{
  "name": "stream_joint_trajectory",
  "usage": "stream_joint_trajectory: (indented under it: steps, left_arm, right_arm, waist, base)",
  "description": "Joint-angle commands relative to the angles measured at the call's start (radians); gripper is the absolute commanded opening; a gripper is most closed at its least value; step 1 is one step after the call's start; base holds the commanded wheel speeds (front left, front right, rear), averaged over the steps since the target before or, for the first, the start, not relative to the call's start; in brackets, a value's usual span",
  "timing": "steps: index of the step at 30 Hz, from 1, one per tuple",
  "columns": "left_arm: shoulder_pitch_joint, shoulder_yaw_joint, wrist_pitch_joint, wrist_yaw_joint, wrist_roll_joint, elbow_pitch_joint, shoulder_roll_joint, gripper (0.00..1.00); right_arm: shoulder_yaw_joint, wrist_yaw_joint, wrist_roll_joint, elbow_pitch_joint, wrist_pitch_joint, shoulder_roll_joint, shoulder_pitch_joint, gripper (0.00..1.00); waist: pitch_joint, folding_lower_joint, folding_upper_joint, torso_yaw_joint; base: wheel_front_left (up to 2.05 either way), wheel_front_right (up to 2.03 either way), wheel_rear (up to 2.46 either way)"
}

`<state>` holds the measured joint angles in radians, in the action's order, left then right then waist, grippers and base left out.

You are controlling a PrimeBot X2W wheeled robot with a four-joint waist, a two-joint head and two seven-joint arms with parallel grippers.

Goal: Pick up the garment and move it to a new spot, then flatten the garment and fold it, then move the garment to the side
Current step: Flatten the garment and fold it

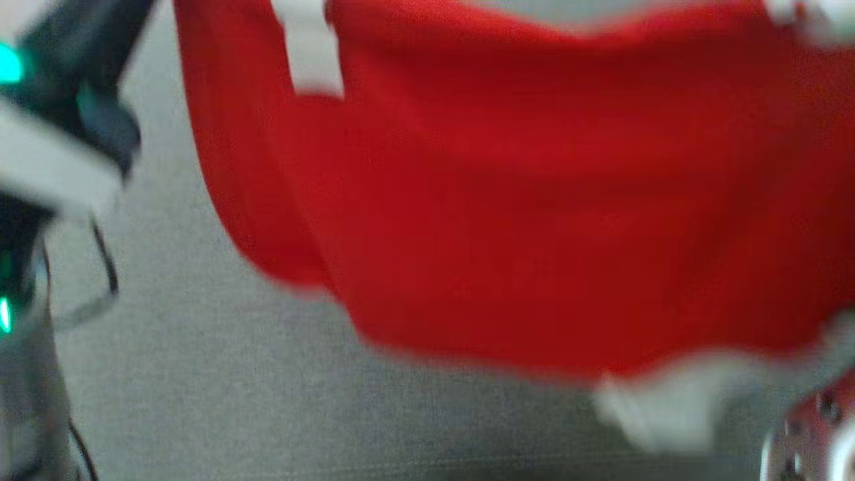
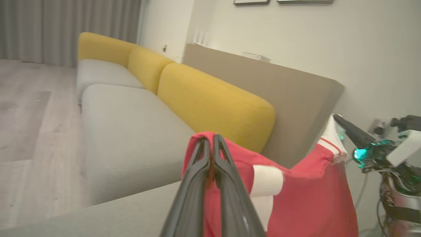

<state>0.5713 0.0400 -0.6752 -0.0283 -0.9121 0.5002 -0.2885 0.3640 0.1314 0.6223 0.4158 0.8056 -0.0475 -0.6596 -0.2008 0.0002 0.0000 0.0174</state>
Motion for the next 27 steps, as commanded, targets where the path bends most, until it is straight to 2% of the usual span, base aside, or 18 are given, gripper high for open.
stream_joint_trajectory:
  steps: [1, 4, 8, 11, 12, 13, 16, 19, 22, 27]
  left_arm:
    - [0.085, -0.027, 0.016, 0.009, 0.029, -0.020, -0.041, 0.00]
    - [0.249, 0.002, 0.088, 0.034, 0.121, -0.214, -0.038, 0.00]
    - [0.488, 0.041, 0.239, 0.066, 0.243, -0.484, -0.011, 0.00]
    - [0.638, 0.060, 0.415, 0.095, 0.306, -0.670, 0.033, 0.00]
    - [0.700, 0.081, 0.531, 0.108, 0.362, -0.782, 0.043, 0.00]
    - [0.715, 0.099, 0.577, 0.115, 0.386, -0.835, 0.049, 0.00]
    - [0.681, 0.126, 0.680, 0.127, 0.397, -0.976, 0.086, 0.00]
    - [0.558, 0.183, 0.722, 0.143, 0.413, -1.065, 0.092, 0.00]
    - [0.387, 0.232, 0.725, 0.152, 0.395, -1.085, 0.091, 0.00]
    - [0.090, 0.275, 0.743, 0.156, 0.353, -1.053, 0.068, 0.00]
  right_arm:
    - [-0.041, -0.001, -0.030, -0.003, -0.010, -0.007, -0.085, 0.00]
    - [-0.082, -0.001, -0.133, -0.175, -0.082, -0.005, -0.271, 0.00]
    - [-0.097, -0.001, -0.238, -0.426, -0.255, -0.003, -0.524, 0.00]
    - [-0.116, -0.001, -0.276, -0.598, -0.418, -0.003, -0.663, 0.00]
    - [-0.140, -0.001, -0.284, -0.696, -0.518, -0.003, -0.710, 0.00]
    - [-0.150, -0.001, -0.276, -0.743, -0.555, -0.003, -0.716, 0.00]
    - [-0.186, -0.001, -0.231, -0.857, -0.634, -0.003, -0.648, 0.00]
    - [-0.229, -0.001, -0.193, -0.906, -0.669, -0.003, -0.483, 0.00]
    - [-0.253, -0.001, -0.179, -0.878, -0.663, -0.006, -0.284, 0.00]
    - [-0.247, -0.001, -0.172, -0.742, -0.621, -0.043, 0.060, 0.00]
  waist:
    - [-0.105, -0.0002, 0.0000, 0.017]
    - [-0.174, -0.0002, 0.0000, 0.025]
    - [-0.252, -0.0002, 0.0000, 0.032]
    - [-0.290, -0.0002, 0.0000, 0.035]
    - [-0.310, -0.0002, 0.0000, 0.033]
    - [-0.316, -0.0002, 0.0000, 0.033]
    - [-0.307, -0.0002, 0.0000, 0.026]
    - [-0.273, -0.0002, 0.0000, 0.019]
    - [-0.252, -0.0002, 0.0000, 0.016]
    - [-0.207, -0.0002, 0.0000, 0.017]
  base:
    - [0.00, 0.00, 0.00]
    - [0.00, 0.00, 0.00]
    - [0.00, 0.00, 0.00]
    - [0.00, 0.00, 0.00]
    - [0.00, 0.00, 0.00]
    - [0.00, 0.00, 0.00]
    - [0.00, 0.00, 0.00]
    - [0.00, 0.00, 0.00]
    - [0.00, 0.00, 0.00]
    - [0.00, 0.00, 0.00]
